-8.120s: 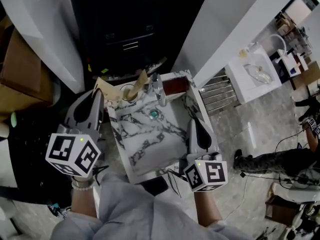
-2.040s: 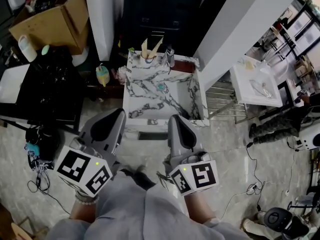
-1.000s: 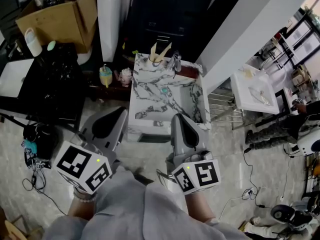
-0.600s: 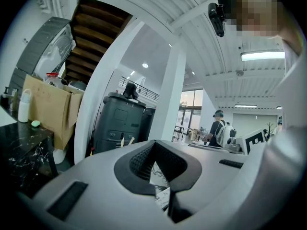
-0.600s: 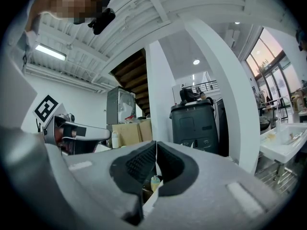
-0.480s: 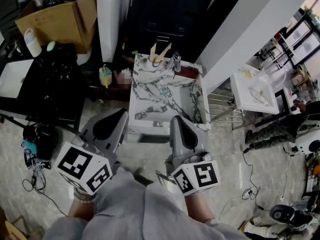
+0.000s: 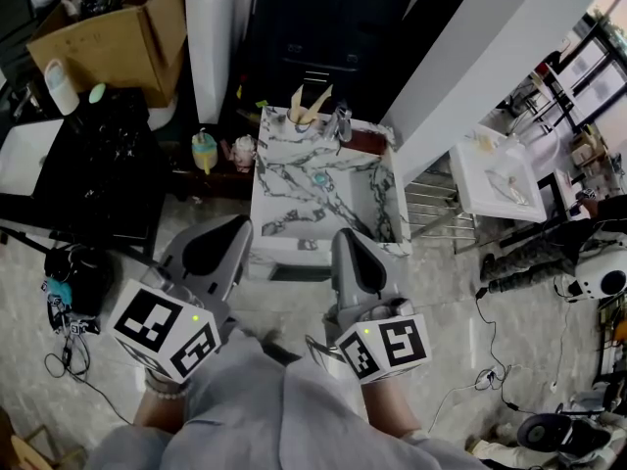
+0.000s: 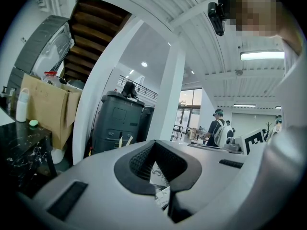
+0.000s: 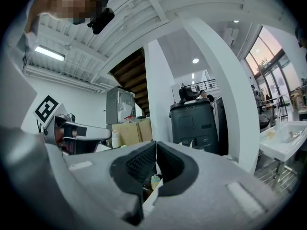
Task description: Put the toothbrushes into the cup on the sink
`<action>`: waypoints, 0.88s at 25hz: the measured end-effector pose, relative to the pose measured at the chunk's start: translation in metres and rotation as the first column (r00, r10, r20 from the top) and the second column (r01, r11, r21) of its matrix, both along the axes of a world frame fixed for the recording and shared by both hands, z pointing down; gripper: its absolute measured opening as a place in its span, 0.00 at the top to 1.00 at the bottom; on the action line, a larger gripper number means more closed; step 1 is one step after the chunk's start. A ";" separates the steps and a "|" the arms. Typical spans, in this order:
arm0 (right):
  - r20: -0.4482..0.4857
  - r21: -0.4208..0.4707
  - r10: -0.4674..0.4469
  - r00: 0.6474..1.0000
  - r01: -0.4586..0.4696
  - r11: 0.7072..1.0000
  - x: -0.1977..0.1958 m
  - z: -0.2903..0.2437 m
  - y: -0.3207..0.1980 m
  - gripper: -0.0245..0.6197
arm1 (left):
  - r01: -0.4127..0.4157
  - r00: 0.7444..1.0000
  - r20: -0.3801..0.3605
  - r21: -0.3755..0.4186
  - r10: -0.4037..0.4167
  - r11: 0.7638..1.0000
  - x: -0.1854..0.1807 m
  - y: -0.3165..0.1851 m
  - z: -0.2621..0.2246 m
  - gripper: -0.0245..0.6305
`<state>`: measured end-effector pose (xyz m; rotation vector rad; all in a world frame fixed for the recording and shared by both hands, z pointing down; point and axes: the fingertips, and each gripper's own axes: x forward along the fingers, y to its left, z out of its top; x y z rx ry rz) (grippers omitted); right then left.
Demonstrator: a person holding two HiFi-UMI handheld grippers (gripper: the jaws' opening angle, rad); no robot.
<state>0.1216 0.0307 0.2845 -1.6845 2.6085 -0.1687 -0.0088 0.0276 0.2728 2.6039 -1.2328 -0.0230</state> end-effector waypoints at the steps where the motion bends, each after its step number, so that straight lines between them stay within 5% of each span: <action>1: -0.001 0.000 -0.001 1.000 0.001 1.000 0.000 0.001 0.000 0.96 | -0.001 1.000 0.000 0.000 0.001 1.000 0.000 0.000 0.000 0.95; 22: -0.009 -0.025 -0.021 1.000 0.021 0.999 -0.006 0.010 0.000 0.96 | -0.017 1.000 0.009 -0.004 0.017 1.000 0.002 0.001 0.005 0.95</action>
